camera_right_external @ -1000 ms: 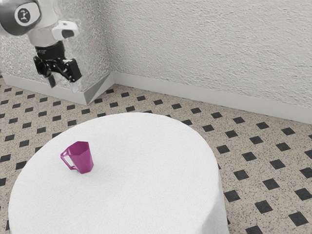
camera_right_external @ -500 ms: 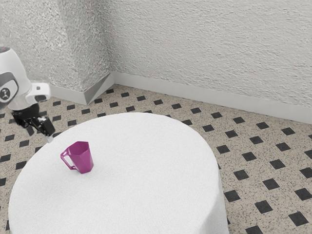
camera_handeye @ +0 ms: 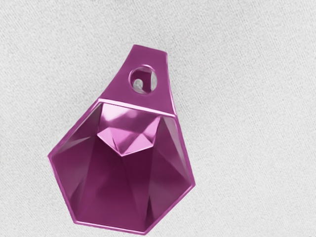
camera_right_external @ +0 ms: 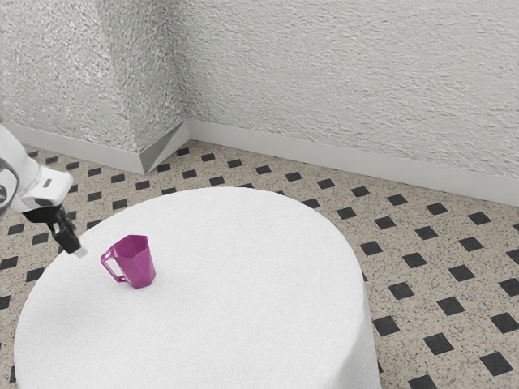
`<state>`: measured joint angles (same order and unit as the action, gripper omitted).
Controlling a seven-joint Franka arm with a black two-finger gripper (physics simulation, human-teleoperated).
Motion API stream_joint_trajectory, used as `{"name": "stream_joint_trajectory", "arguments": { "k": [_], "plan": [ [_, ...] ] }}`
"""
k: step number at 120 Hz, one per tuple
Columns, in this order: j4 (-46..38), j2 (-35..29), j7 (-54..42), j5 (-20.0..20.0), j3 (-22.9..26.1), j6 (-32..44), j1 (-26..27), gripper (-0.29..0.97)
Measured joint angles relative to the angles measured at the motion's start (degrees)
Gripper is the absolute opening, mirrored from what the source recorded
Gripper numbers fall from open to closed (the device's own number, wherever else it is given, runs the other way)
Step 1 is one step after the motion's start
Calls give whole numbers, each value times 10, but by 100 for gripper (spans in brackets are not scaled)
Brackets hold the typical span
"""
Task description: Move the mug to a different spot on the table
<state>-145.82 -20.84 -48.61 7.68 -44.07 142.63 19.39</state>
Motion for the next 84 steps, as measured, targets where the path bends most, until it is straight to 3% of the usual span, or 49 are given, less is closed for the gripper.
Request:
{"name": "stream_joint_trajectory", "arguments": {
  "k": [33,45,84],
  "plan": [
    [1,34,-134,-14,-112,38,107,66],
    [2,36,-170,-24,-175,51,166,66],
    [3,39,-252,-73,-239,88,241,66]
  ]
}}
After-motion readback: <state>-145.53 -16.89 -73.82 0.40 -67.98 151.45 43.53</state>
